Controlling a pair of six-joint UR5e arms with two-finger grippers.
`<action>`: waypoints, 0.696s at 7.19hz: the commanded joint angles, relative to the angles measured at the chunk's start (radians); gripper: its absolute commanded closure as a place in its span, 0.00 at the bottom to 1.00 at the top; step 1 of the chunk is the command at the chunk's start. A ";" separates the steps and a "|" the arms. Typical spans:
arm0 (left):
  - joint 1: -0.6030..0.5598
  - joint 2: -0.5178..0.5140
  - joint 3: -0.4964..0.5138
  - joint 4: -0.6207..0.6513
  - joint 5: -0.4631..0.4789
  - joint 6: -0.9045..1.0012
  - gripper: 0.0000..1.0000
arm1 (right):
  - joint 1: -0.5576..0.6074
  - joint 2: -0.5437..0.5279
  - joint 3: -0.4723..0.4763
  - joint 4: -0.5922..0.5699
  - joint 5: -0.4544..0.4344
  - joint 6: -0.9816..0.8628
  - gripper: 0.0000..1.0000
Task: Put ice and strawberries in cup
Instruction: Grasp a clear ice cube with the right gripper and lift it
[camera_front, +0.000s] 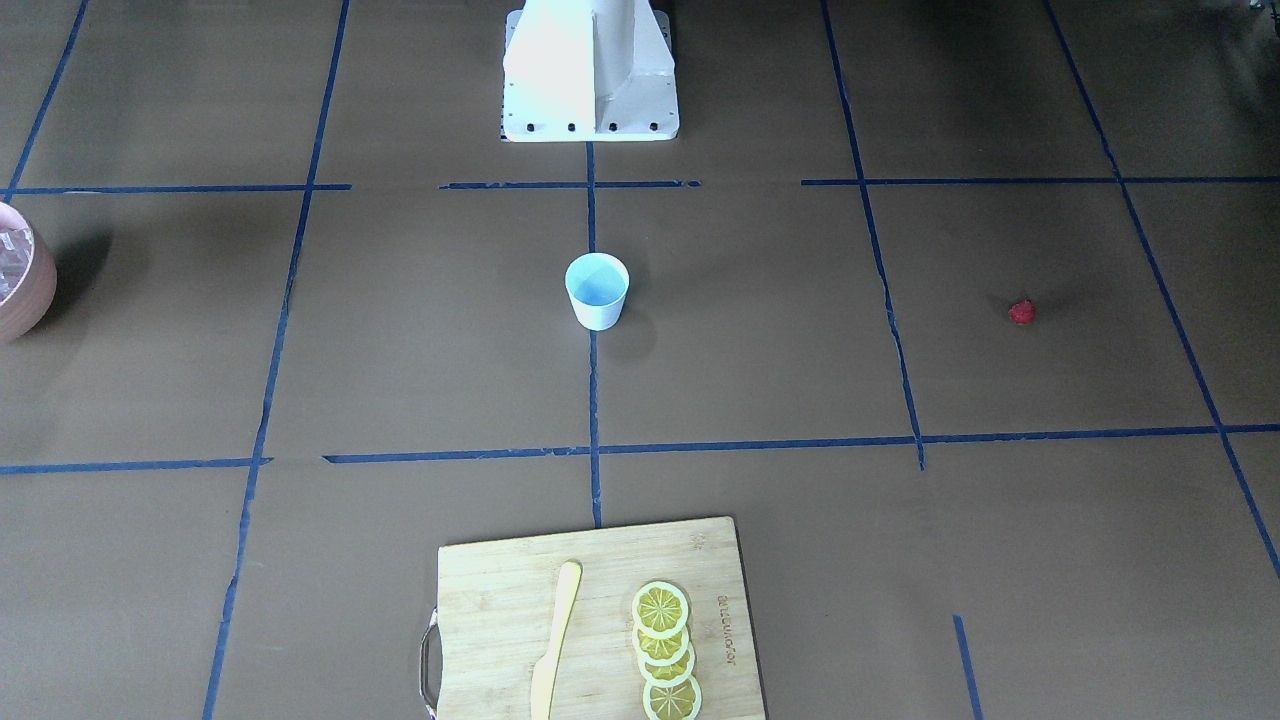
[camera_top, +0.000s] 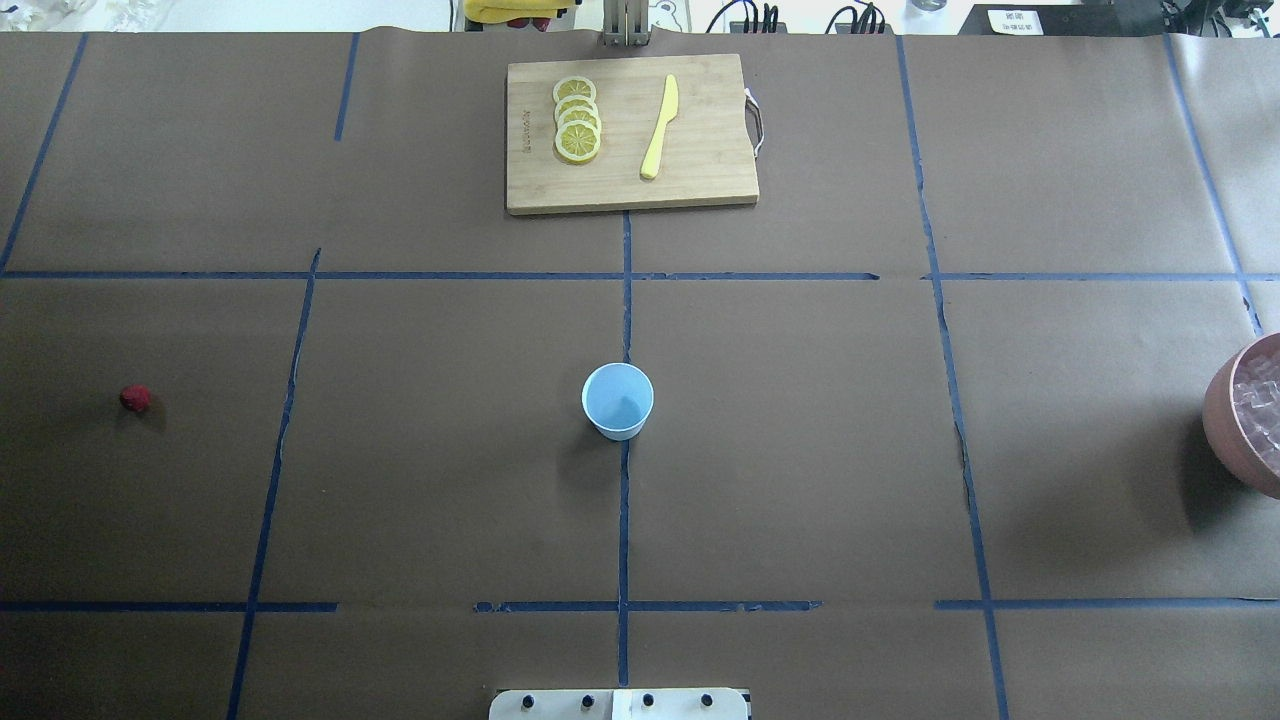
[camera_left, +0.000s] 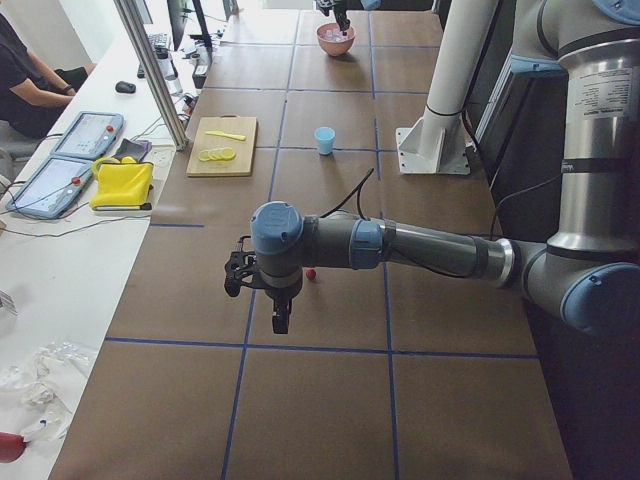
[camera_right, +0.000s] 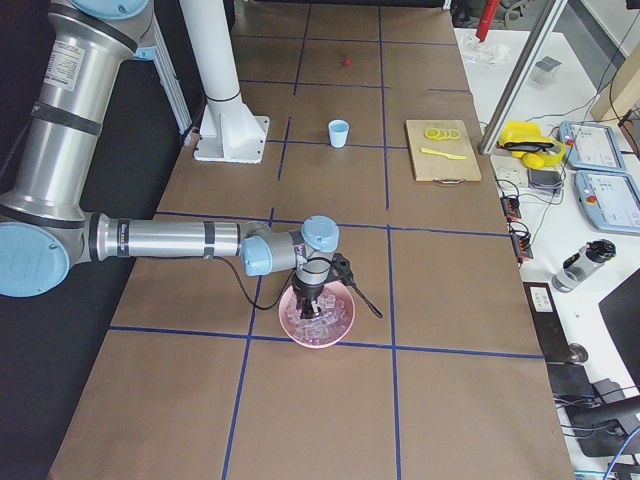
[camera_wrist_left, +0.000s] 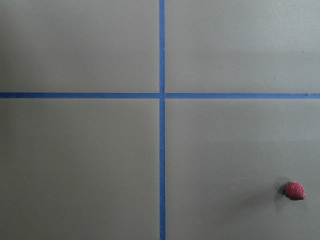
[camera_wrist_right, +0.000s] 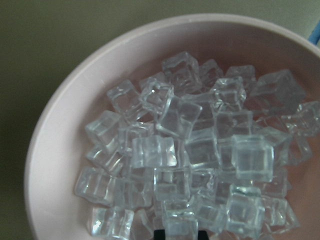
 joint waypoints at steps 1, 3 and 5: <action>0.000 0.022 -0.049 0.001 0.000 -0.052 0.00 | 0.006 -0.009 0.055 -0.011 0.001 -0.021 1.00; 0.000 0.029 -0.060 0.001 0.001 -0.052 0.00 | 0.067 0.009 0.213 -0.202 0.010 -0.021 1.00; 0.000 0.031 -0.058 0.001 0.001 -0.052 0.00 | 0.107 0.123 0.329 -0.350 0.068 0.000 1.00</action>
